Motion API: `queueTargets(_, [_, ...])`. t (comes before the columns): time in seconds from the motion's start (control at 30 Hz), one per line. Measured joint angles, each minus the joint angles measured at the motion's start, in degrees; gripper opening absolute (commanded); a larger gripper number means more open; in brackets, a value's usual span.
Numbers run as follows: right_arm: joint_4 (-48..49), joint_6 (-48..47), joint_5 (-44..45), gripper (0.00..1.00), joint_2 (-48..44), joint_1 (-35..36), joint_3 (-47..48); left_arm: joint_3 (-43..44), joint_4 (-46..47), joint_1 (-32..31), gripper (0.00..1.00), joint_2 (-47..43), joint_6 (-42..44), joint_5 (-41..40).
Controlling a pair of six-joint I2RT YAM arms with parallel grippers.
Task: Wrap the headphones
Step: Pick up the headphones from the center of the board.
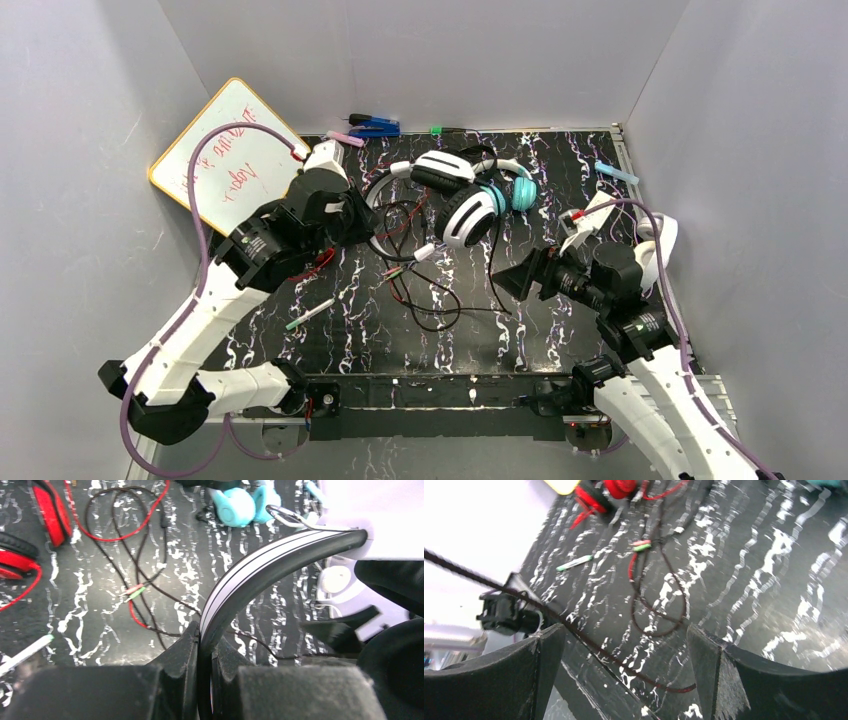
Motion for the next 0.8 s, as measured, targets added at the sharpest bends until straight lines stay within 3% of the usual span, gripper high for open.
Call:
queueTargets(0.33, [19.93,-0.22,-17.11,0.99,-0.2,0.0,-6.62,7.8,-0.48,-0.02,0.0,0.13,-3.43,7.52])
queueTargets(0.8, [36.89,2.27,-30.58,0.97,8.52,0.0,-7.58,8.17,0.46,-0.02,0.0,1.44,-7.13,14.16])
